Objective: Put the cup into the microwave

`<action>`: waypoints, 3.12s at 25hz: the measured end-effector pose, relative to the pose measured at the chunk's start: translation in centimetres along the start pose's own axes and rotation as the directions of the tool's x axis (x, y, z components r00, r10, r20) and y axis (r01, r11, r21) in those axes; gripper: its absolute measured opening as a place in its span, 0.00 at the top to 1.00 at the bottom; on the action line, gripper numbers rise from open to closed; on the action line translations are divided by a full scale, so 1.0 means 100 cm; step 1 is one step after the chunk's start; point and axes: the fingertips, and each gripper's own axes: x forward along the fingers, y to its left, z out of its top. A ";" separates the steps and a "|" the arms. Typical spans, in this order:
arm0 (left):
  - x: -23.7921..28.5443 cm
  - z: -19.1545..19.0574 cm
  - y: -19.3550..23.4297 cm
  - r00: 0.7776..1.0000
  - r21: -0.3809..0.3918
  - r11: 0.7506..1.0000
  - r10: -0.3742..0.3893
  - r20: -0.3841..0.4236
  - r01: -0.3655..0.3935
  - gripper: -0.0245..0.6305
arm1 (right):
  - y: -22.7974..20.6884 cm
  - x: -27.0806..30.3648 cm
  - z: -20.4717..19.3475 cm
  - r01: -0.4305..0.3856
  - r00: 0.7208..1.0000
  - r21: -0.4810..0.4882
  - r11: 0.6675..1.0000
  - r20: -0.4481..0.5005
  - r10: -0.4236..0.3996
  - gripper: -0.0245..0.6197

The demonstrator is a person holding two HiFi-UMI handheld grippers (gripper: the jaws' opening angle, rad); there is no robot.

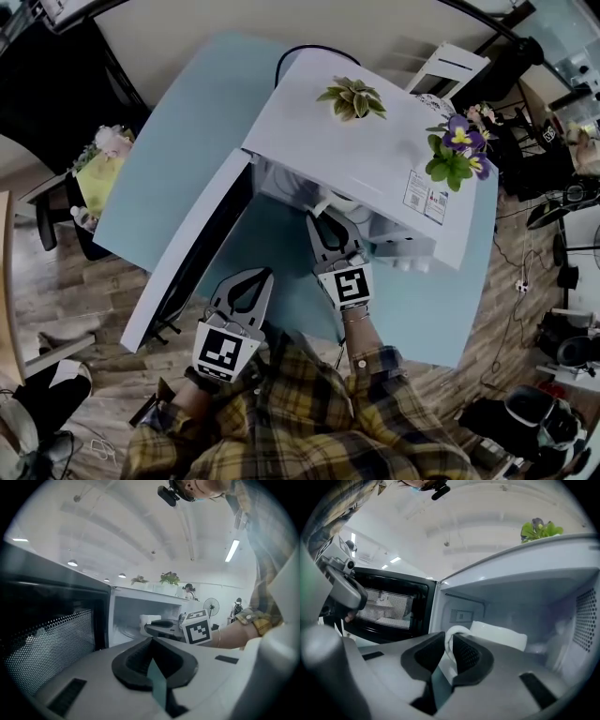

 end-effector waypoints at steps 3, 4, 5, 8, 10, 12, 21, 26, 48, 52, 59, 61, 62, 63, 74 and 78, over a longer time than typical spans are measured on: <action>-0.003 -0.001 0.003 1.000 -0.003 1.000 0.007 -0.005 -0.007 0.98 | -0.006 0.006 -0.005 0.017 1.000 -0.005 1.000 0.000 -0.017 0.87; -0.004 -0.002 0.003 1.000 -0.004 1.000 0.008 -0.004 -0.008 0.98 | -0.008 0.008 -0.006 0.019 1.000 -0.008 1.000 -0.001 -0.019 0.87; -0.004 -0.001 0.003 1.000 -0.006 1.000 0.009 -0.003 -0.009 0.98 | -0.009 0.011 -0.007 0.021 1.000 -0.013 1.000 -0.003 -0.021 0.87; -0.005 -0.001 0.003 1.000 -0.007 1.000 0.009 -0.002 -0.009 0.98 | -0.013 0.017 -0.014 0.035 0.999 -0.012 0.999 -0.018 -0.035 0.88; -0.005 -0.001 0.003 1.000 -0.007 1.000 0.009 -0.002 -0.009 0.98 | -0.018 0.020 -0.017 0.055 0.998 0.003 0.998 -0.022 -0.055 0.88; -0.005 -0.001 0.003 1.000 -0.005 1.000 0.011 -0.002 -0.011 0.98 | -0.022 0.022 -0.019 0.070 0.997 0.007 0.998 -0.025 -0.070 0.89; -0.007 0.000 0.005 1.000 0.001 1.000 0.014 0.000 -0.014 0.98 | -0.023 0.027 -0.034 0.086 0.994 0.016 0.996 -0.071 -0.084 0.89; -0.006 0.002 0.007 1.000 0.008 1.000 0.012 0.001 -0.012 0.98 | -0.018 0.031 -0.032 0.057 0.997 0.067 0.996 -0.059 -0.053 0.89; -0.012 0.005 0.007 1.000 0.011 1.000 0.013 0.020 -0.013 0.98 | -0.004 0.012 -0.023 0.037 0.999 0.232 0.972 -0.030 -0.031 0.64; -0.013 0.009 0.005 0.999 0.017 1.000 0.011 0.032 -0.011 0.98 | -0.003 0.003 -0.010 0.042 0.999 0.224 0.974 -0.006 -0.042 0.64; -0.018 0.023 0.004 0.997 0.026 1.000 0.011 0.071 -0.013 0.98 | 0.001 -0.017 0.013 0.031 0.999 0.219 0.975 0.026 -0.037 0.64; -0.020 0.029 0.004 0.996 0.032 0.999 0.014 0.084 -0.016 0.98 | 0.004 -0.023 0.023 0.012 0.999 0.224 0.975 0.042 -0.022 0.64; -0.021 0.032 0.004 0.996 0.036 0.999 0.014 0.090 -0.018 0.98 | 0.006 -0.027 0.028 0.002 0.999 0.224 0.975 0.049 -0.013 0.64; -0.022 0.035 0.004 0.995 0.039 0.999 0.015 0.096 -0.019 0.98 | 0.008 -0.031 0.033 -0.008 0.998 0.224 0.975 0.056 -0.005 0.64; -0.025 0.065 -0.003 0.988 0.071 0.997 0.007 0.154 -0.018 0.98 | 0.006 -0.087 0.090 0.004 0.991 0.191 0.982 0.133 -0.030 0.64; -0.023 0.074 -0.012 0.985 0.081 0.997 -0.016 0.170 0.002 0.98 | 0.001 -0.110 0.103 0.028 0.991 0.165 0.986 0.127 -0.049 0.64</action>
